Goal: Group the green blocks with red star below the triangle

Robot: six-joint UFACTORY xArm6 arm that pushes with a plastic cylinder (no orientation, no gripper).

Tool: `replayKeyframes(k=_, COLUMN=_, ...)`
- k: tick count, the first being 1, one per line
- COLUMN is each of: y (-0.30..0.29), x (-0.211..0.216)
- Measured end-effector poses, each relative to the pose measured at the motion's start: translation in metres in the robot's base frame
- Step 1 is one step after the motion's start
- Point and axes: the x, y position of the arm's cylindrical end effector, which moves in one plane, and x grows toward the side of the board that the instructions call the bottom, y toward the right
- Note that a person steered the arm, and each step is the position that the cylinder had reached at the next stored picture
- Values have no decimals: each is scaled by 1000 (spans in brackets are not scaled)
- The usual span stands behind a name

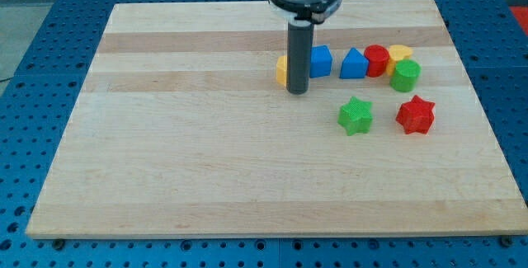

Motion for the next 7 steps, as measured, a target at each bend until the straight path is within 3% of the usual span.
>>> replayKeyframes(k=2, y=17, x=18)
replayKeyframes(k=5, y=209, x=39)
replayKeyframes(k=6, y=285, x=26)
replayKeyframes(k=7, y=308, x=-15)
